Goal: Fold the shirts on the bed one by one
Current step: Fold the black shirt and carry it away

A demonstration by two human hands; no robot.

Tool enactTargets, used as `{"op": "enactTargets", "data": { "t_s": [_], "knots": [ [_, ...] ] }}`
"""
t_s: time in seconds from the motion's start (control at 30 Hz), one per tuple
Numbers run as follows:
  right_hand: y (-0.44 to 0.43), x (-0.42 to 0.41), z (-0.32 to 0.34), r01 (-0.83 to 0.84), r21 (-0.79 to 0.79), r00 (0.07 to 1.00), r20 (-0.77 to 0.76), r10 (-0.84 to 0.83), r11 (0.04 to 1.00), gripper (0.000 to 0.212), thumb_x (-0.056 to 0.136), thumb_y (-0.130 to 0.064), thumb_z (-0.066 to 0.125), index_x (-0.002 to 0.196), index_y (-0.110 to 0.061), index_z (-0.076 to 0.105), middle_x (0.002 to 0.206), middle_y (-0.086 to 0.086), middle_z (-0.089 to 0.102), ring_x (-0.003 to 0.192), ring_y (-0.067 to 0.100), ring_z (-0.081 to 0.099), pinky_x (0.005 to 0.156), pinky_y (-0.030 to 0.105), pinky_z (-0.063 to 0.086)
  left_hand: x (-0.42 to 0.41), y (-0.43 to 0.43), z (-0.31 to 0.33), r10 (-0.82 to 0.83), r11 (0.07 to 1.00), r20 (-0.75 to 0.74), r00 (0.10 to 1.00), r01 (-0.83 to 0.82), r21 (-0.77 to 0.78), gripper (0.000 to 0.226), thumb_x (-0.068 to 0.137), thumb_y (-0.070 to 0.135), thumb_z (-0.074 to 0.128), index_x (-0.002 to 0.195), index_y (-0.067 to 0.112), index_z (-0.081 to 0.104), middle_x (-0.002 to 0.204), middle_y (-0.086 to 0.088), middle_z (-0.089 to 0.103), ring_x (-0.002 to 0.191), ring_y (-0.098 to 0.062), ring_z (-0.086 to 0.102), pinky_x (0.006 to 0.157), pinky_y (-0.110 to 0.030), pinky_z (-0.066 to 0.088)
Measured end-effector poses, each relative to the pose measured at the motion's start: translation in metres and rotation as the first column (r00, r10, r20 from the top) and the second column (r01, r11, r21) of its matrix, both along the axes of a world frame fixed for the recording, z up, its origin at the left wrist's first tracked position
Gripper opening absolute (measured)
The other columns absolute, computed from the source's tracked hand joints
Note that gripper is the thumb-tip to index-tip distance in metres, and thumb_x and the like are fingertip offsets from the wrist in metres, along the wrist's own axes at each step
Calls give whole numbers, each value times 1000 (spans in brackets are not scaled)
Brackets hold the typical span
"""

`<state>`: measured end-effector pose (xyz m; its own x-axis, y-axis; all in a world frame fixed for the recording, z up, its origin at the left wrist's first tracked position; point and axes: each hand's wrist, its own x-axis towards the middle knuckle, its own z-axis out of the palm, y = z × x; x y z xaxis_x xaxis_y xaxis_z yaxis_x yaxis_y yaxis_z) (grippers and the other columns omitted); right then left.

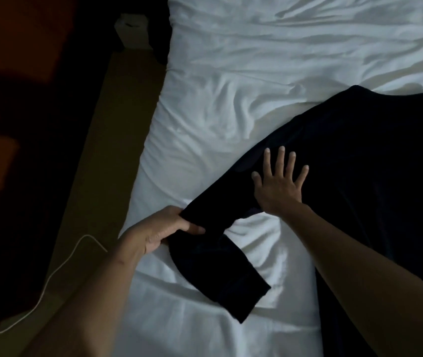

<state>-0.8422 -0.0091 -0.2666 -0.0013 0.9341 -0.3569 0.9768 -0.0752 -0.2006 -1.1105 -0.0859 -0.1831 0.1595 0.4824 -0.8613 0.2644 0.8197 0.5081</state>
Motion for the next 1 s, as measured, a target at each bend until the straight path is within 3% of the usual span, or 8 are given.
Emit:
{"op": "enactTargets", "data": {
  "t_s": [0.13,0.2,0.33,0.47,0.63,0.83,0.93,1.0],
  "knots": [
    [-7,-18,-1,107,18,994,28,-108,994,66,108,-51,13,165,-25,-10,172,10,-17,157,35,-19,121,67,-10,-6,-41,-10,459,877,267,847,-480,17,43,86,7,75,129,1,70,129,-23,70,121,-38,67,108,-44,50],
    [-17,-26,0,135,31,991,-14,-135,990,67,107,-53,12,165,-25,-7,172,9,-15,157,32,-19,123,63,-12,-13,-49,-11,522,830,344,781,-558,9,45,88,8,73,133,1,67,130,-25,68,121,-41,66,104,-46,52],
    [-53,-33,-2,65,72,995,-83,-59,995,68,107,-57,13,165,-28,-6,172,5,-16,157,26,-21,124,55,-16,-39,-39,2,446,867,174,878,-472,160,35,80,4,81,114,0,73,113,-23,75,107,-41,72,89,-42,60],
    [-79,-35,-7,30,83,996,-89,-22,996,68,107,-56,17,165,-29,-7,172,3,-18,157,25,-23,123,50,-20,-67,-26,14,250,930,-76,965,-217,296,22,89,6,78,110,-1,75,105,-19,78,102,-37,75,94,-47,60],
    [-85,-43,-11,47,64,997,-59,-43,997,69,108,-52,19,165,-27,-11,171,7,-21,157,28,-23,124,54,-16,-93,-40,5,53,974,-434,899,50,222,35,92,24,79,99,-10,72,93,-22,76,90,-37,74,72,-35,52],
    [-93,-49,-17,-19,193,1000,22,15,981,68,107,-43,19,165,-10,8,171,24,-1,158,41,-5,127,56,-4,-98,-67,5,474,855,-254,843,-372,362,32,95,34,76,99,3,77,99,-21,77,93,-32,75,80,-42,56],
    [-94,-48,-20,-35,208,999,21,31,978,68,107,-42,17,165,-9,7,171,22,-2,159,39,-5,128,55,-3,-109,-61,10,351,905,-264,898,-253,343,36,92,41,77,96,6,78,94,-18,77,91,-34,74,77,-38,52],
    [-96,-49,-22,-27,187,1000,13,25,982,68,107,-44,14,166,-11,3,172,16,-7,159,36,-11,128,54,-6,-118,-59,5,204,940,-380,902,-71,334,47,91,46,78,79,2,69,73,-21,66,67,-25,66,66,-33,41]
  ]
}}
